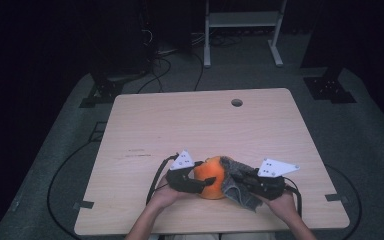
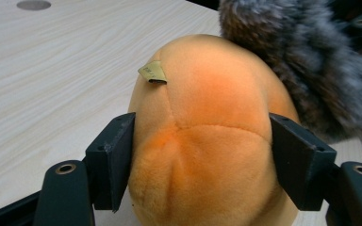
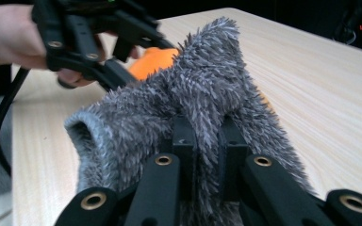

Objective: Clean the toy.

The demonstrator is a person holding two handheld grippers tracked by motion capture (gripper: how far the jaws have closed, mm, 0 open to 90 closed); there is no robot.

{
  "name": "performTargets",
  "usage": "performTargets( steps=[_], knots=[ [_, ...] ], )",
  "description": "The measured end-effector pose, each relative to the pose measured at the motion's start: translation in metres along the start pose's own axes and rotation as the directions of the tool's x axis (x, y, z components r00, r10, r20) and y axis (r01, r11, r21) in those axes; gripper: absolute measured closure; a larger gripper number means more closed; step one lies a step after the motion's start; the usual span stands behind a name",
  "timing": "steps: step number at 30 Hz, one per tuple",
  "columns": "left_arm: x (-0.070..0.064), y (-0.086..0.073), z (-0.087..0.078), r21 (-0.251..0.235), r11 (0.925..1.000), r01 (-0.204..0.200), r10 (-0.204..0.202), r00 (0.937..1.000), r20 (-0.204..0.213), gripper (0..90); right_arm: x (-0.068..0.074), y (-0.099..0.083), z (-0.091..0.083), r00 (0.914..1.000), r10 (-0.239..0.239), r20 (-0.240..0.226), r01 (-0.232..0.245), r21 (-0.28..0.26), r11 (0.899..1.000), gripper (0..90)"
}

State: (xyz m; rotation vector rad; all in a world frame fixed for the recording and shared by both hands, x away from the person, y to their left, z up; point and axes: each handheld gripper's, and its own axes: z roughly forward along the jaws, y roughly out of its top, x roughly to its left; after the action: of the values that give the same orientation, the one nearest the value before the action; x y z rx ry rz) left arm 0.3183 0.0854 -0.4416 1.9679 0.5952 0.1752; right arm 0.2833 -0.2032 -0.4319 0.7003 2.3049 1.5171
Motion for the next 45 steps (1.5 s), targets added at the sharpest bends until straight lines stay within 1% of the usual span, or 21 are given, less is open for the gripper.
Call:
performTargets(
  steps=[3,5,7,8,12,14,15,18,22,24,27,30,32,34,35,38,39,41,43,44,45],
  knots=[
    [0.005,-0.002,-0.001,-0.006,0.9998,0.021,-0.021,0.9998,0.007,29.2,-0.011,-0.006,-0.001,0.9984,0.020,0.053,-0.022,0.031,0.999,80.4],
    [0.007,-0.003,-0.002,-0.010,0.9995,0.029,-0.028,0.9995,0.011,29.2,-0.022,-0.014,-0.001,0.9935,0.066,0.093,-0.074,0.085,0.994,80.4],
    [0.007,-0.003,-0.001,-0.011,0.9995,0.031,-0.031,0.9995,0.010,29.1,-0.029,-0.019,-0.001,0.9898,0.112,0.087,-0.121,0.102,0.987,80.4],
    [0.006,-0.003,-0.002,-0.010,0.9996,0.026,-0.026,0.9996,0.008,29.0,-0.029,-0.019,-0.001,0.9898,0.114,0.085,-0.122,0.094,0.988,80.4],
    [0.006,-0.003,-0.001,-0.007,0.9998,0.017,-0.017,0.9998,0.006,29.0,-0.015,-0.004,-0.004,0.9971,0.066,0.038,-0.067,0.005,0.998,80.4],
    [0.003,-0.003,-0.001,-0.005,1.0000,0.000,0.000,1.0000,0.002,29.1,-0.009,0.001,-0.003,0.9994,0.034,0.010,-0.034,-0.010,0.999,80.3],
    [0.002,-0.003,-0.001,-0.002,0.9999,-0.011,0.011,0.9999,0.002,29.1,-0.007,0.000,-0.002,0.9996,0.024,0.016,-0.024,0.001,1.000,80.3],
    [0.002,-0.003,-0.001,0.000,0.9998,-0.022,0.022,0.9997,0.007,29.1,-0.016,-0.008,-0.001,0.9973,0.072,0.012,-0.073,0.014,0.997,80.3],
    [-0.001,-0.003,-0.002,-0.003,0.9989,-0.047,0.047,0.9988,0.013,29.6,-0.032,-0.020,-0.001,0.9879,0.136,0.076,-0.143,0.101,0.985,80.3],
    [-0.003,-0.003,-0.002,-0.001,0.9968,-0.080,0.080,0.9967,0.017,30.1,-0.035,-0.019,-0.002,0.9844,0.161,0.072,-0.167,0.082,0.983,80.3],
    [-0.006,-0.004,-0.002,-0.002,0.9941,-0.108,0.108,0.9937,0.031,30.5,-0.034,-0.011,-0.004,0.9859,0.166,0.022,-0.166,-0.006,0.986,80.2],
    [-0.006,-0.002,-0.004,-0.014,0.9959,-0.090,0.091,0.9929,0.076,25.5,-0.031,-0.012,-0.001,0.9868,0.162,0.011,-0.162,0.008,0.987,80.3],
    [-0.005,0.004,-0.003,0.003,0.9989,-0.046,0.046,0.9960,0.077,14.0,-0.030,-0.015,-0.003,0.9869,0.161,0.003,-0.161,0.009,0.987,80.3],
    [-0.003,0.006,0.000,0.036,0.9993,-0.005,0.003,0.9973,0.074,10.7,-0.028,-0.016,-0.006,0.9874,0.158,0.000,-0.158,0.021,0.987,80.2],
    [-0.004,0.004,0.001,0.033,0.9994,-0.015,0.012,0.9959,0.089,14.0,-0.027,-0.017,-0.007,0.9865,0.164,-0.005,-0.164,0.025,0.986,80.3],
    [-0.014,0.002,0.001,0.009,0.9957,-0.092,0.092,0.9938,0.064,26.7,-0.032,-0.026,-0.008,0.9738,0.227,-0.021,-0.226,0.035,0.974,80.3],
    [-0.018,0.003,0.001,0.001,0.9922,-0.124,0.124,0.9913,0.045,28.7,-0.034,-0.027,-0.008,0.9695,0.245,-0.018,-0.244,0.046,0.969,80.3],
    [-0.022,0.005,0.002,-0.014,0.9881,-0.153,0.154,0.9879,0.020,32.7,-0.040,-0.029,-0.009,0.9632,0.268,0.015,-0.269,0.081,0.960,80.4],
    [-0.029,0.008,0.000,-0.056,0.9740,-0.219,0.218,0.9755,-0.025,35.6,-0.041,-0.027,-0.014,0.9634,0.266,0.035,-0.267,0.067,0.961,80.4],
    [-0.033,0.008,-0.001,-0.068,0.9591,-0.275,0.271,0.9607,-0.061,36.4,-0.041,-0.024,-0.016,0.9669,0.253,0.037,-0.254,0.051,0.966,80.5],
    [-0.035,0.009,-0.002,-0.074,0.9506,-0.302,0.295,0.9515,-0.087,36.7,-0.040,-0.019,-0.019,0.9700,0.241,0.033,-0.242,0.018,0.970,80.5]
  ],
)
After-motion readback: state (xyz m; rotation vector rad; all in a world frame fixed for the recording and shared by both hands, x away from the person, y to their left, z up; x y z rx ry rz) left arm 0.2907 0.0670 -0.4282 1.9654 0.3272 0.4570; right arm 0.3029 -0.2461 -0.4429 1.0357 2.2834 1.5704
